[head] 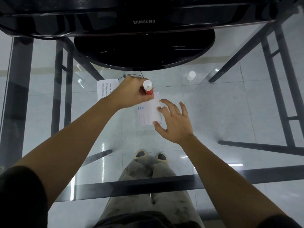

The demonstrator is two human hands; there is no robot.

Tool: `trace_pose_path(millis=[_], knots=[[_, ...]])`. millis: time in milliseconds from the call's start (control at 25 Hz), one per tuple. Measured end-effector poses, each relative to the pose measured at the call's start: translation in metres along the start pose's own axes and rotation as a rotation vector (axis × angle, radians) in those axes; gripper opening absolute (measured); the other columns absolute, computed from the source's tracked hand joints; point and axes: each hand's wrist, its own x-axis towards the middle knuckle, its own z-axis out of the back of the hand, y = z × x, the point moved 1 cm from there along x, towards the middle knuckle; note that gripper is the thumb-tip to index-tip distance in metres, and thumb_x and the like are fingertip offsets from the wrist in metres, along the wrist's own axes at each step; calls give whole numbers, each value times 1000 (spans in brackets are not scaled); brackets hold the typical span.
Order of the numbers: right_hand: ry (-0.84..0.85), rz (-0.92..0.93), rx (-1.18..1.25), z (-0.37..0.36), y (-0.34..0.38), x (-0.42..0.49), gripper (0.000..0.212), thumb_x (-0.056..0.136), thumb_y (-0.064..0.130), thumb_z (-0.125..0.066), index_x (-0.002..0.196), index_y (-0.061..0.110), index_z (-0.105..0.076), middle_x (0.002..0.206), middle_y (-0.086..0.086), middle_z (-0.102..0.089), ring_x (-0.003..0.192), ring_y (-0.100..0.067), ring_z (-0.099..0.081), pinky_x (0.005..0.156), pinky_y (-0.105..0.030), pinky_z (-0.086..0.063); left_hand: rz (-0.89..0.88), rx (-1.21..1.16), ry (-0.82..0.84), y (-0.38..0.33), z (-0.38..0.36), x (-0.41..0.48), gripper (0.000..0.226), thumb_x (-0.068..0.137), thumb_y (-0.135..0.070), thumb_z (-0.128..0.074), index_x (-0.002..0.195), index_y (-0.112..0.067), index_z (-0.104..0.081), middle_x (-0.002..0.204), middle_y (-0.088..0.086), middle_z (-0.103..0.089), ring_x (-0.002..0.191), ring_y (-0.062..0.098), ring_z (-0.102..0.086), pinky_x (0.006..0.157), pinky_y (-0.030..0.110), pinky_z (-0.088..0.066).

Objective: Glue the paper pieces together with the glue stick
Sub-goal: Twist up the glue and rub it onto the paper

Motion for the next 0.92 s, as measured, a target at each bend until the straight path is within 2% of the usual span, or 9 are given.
trace_pose_path(millis=[120, 240, 320, 400, 480, 560, 640, 800, 920], knots=[[-4, 4, -5, 0, 0, 0, 52, 84, 54, -44, 120, 18, -52, 140, -8, -46, 130, -25, -41, 111, -54, -15, -62, 6, 61, -6, -7, -2, 25, 76, -32, -73, 89, -12, -65, 80, -1, -66, 71, 13, -56, 61, 9, -36], [12, -4, 2, 0, 0, 0, 52, 85, 55, -43, 121, 19, -51, 141, -7, -45, 131, -25, -40, 111, -53, -12, -32, 37, -25, -5, -5, 6, 25, 77, -30, -72, 90, -9, -64, 82, 5, -66, 71, 16, -56, 61, 18, -38], [11, -5, 3, 0, 0, 0, 52, 84, 55, -44, 121, 18, -51, 140, -8, -46, 130, -25, -41, 111, -54, -14, -36, 23, -9, -5, -3, 10, 23, 76, -30, -72, 87, -11, -65, 79, 1, -67, 70, 14, -57, 61, 11, -38], [8, 1, -1, 1, 1, 0, 52, 84, 55, -44, 120, 18, -51, 138, -8, -48, 129, -26, -42, 111, -54, -15, -67, -18, 69, -8, -4, 8, 20, 75, -29, -73, 86, -14, -67, 76, -7, -65, 65, 2, -57, 59, -1, -36], [11, 3, -3, 1, 0, 0, 52, 84, 55, -44, 121, 18, -51, 138, -8, -48, 130, -26, -41, 111, -54, -14, -73, -29, 86, -10, -6, 6, 20, 75, -27, -74, 88, -14, -67, 78, -7, -64, 63, -4, -54, 58, -3, -34], [23, -3, 7, 1, 0, 0, 53, 85, 56, -43, 122, 19, -50, 139, -7, -47, 131, -25, -40, 112, -53, -12, -51, -1, 23, -10, -4, 10, 22, 77, -28, -73, 91, -13, -66, 82, -3, -64, 65, 5, -53, 56, 1, -33], [30, -5, 8, 1, 0, 0, 54, 85, 56, -41, 123, 20, -49, 141, -6, -45, 132, -24, -38, 112, -52, -10, -45, 12, 8, -10, -2, 13, 23, 77, -29, -72, 92, -12, -66, 85, -1, -66, 73, 12, -56, 61, 7, -34], [27, 2, 3, 0, 0, 1, 54, 85, 56, -41, 123, 19, -50, 140, -7, -46, 132, -25, -39, 112, -53, -12, -69, 1, 78, -14, -7, 10, 23, 77, -28, -73, 92, -13, -67, 85, 0, -68, 73, 10, -55, 62, 9, -35], [20, 1, 5, -1, 1, 0, 53, 85, 56, -42, 122, 19, -51, 137, -7, -48, 130, -25, -41, 112, -53, -12, -1, 12, -51, -12, -5, 16, 25, 78, -28, -71, 94, -10, -65, 89, 5, -68, 77, 14, -56, 67, 20, -40]])
